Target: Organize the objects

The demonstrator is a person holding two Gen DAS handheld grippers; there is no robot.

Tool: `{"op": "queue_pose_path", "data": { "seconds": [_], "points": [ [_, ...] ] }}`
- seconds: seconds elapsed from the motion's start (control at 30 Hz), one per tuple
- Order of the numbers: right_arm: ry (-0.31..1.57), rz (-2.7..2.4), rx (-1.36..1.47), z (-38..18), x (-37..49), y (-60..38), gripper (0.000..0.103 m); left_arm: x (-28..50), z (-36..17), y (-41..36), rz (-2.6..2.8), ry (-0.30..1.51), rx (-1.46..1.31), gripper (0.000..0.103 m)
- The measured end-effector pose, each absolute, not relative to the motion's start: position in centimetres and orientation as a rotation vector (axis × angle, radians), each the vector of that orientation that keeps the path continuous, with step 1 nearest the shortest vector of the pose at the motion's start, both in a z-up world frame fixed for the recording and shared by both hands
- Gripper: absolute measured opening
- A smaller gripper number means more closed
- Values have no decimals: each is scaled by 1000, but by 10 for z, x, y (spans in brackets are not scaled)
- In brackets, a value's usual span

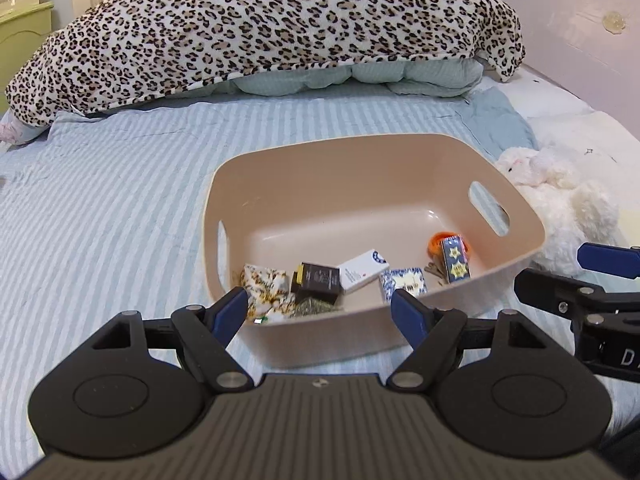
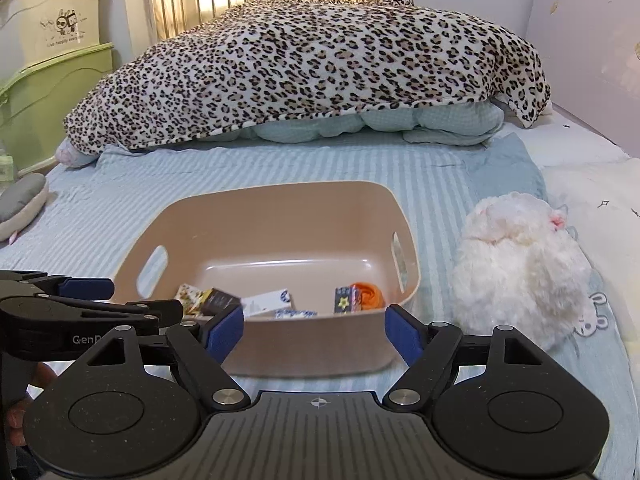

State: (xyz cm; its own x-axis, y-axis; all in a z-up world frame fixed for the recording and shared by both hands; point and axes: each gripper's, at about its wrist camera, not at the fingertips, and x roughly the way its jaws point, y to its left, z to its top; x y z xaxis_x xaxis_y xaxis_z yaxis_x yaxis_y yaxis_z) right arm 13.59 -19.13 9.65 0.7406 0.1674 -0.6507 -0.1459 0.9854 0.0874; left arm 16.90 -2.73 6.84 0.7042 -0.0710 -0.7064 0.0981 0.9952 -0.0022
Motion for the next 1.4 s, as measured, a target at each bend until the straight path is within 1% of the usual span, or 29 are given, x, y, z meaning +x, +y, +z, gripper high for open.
{"op": "queue_pose_path", "data": {
  "seconds": [0.4, 0.57, 0.7, 1.03, 1.4],
  "points": [
    [697, 182, 18, 105, 79, -178, 80, 102, 78, -17, -83, 739, 68, 79],
    [690, 195, 5, 112, 57, -173, 80, 73, 84, -11, -69, 709, 29, 79],
    [695, 194, 21, 113, 38, -173, 86, 55, 86, -9, -75, 703, 9, 79],
    [703, 159, 52, 112, -9, -186, 86, 10, 91, -15, -83, 669, 12, 79],
    [687, 151, 40, 121, -52, -199, 87, -35, 95, -13, -109, 675, 39, 79]
  ]
}}
